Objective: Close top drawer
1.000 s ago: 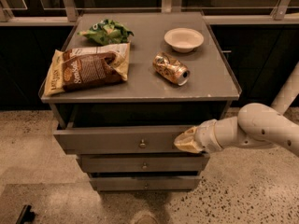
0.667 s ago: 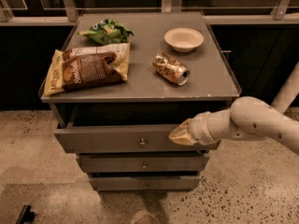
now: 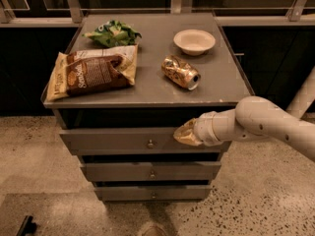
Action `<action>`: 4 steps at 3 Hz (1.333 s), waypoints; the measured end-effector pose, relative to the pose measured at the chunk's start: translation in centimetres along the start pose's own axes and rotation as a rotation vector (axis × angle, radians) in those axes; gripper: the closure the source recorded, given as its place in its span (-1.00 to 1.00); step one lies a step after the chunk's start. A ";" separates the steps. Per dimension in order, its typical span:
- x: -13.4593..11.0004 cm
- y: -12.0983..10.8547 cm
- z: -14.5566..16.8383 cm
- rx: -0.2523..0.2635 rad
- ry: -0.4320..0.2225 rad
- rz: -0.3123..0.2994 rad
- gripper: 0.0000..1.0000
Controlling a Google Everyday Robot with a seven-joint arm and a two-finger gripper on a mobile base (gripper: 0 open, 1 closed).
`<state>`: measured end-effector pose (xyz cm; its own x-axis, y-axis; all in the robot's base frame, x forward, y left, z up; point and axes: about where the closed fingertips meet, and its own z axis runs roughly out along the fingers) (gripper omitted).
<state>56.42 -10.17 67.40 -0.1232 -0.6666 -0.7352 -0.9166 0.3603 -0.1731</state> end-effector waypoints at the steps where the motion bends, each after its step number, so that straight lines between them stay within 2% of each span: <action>1: -0.9 -0.9 0.5 0.023 -0.001 -0.026 1.00; 2: -1.2 -1.0 0.5 0.033 0.001 -0.039 1.00; 3: 0.0 -1.5 -2.7 0.022 0.041 -0.006 1.00; 4: 1.6 0.9 -9.0 0.053 0.096 0.092 1.00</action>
Offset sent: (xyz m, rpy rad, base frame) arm 0.0663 0.0246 0.0344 -0.0649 -0.1667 0.0236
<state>51.96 -16.78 71.90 -0.2443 -0.6877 -0.6837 -0.8788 0.4550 -0.1437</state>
